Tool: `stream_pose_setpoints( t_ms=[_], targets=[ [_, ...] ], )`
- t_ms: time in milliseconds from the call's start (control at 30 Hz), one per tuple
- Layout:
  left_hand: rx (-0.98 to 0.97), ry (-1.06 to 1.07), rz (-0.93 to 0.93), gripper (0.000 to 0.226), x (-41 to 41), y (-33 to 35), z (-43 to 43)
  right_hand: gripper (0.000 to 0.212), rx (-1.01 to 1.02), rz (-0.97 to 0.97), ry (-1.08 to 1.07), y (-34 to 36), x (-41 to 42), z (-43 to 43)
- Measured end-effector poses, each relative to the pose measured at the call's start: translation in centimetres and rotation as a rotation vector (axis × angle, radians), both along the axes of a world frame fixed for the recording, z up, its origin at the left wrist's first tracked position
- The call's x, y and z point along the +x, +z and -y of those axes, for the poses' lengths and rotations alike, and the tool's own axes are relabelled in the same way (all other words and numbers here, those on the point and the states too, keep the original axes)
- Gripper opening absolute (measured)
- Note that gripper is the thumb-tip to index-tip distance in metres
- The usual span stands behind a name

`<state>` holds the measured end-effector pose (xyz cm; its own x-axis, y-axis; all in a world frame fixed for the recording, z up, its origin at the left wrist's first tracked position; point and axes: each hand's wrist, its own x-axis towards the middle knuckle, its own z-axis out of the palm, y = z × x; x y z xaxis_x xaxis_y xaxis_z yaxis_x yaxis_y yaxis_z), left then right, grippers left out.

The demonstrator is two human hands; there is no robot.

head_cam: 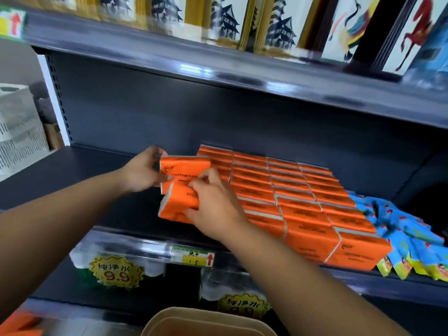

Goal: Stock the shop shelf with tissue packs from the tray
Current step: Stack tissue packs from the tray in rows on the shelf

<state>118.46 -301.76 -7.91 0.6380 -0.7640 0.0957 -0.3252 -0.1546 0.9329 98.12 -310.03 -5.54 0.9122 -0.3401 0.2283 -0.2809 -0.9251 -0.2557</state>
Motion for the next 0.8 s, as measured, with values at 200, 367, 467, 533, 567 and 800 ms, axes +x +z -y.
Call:
stream_pose_setpoints(
  t_ms=[200, 367, 467, 533, 567, 800],
  targets=[
    [0.194, -0.050, 0.113, 0.048, 0.0, -2.1, 3.7, 0.045, -0.215, -0.145, 0.101, -2.4, -0.1, -0.3],
    [0.235, 0.066, 0.242, 0.041, -0.3, -3.8, 5.5, 0.043, -0.203, -0.138, 0.078, -2.7, 0.2, 0.5],
    [0.216, 0.059, 0.129, 0.045, -0.5, -4.4, 6.1, 0.045, -0.235, -0.151, 0.079, -2.8, 0.3, 0.9],
    [0.218, 0.020, 0.098, 0.054, -0.5, -4.5, 5.9, 0.045, -0.270, -0.164, 0.086, -2.8, 0.4, 1.0],
    [0.230, 0.010, 0.091, 0.056, -0.5, -4.5, 5.9, 0.045, -0.283, -0.167, 0.089, -2.9, 0.5, 1.0],
    [0.067, -0.022, -0.292, 0.050, -1.0, -3.9, 4.6, 0.058, -0.327, -0.211, 0.032, -2.4, 2.2, 1.7]
  ],
)
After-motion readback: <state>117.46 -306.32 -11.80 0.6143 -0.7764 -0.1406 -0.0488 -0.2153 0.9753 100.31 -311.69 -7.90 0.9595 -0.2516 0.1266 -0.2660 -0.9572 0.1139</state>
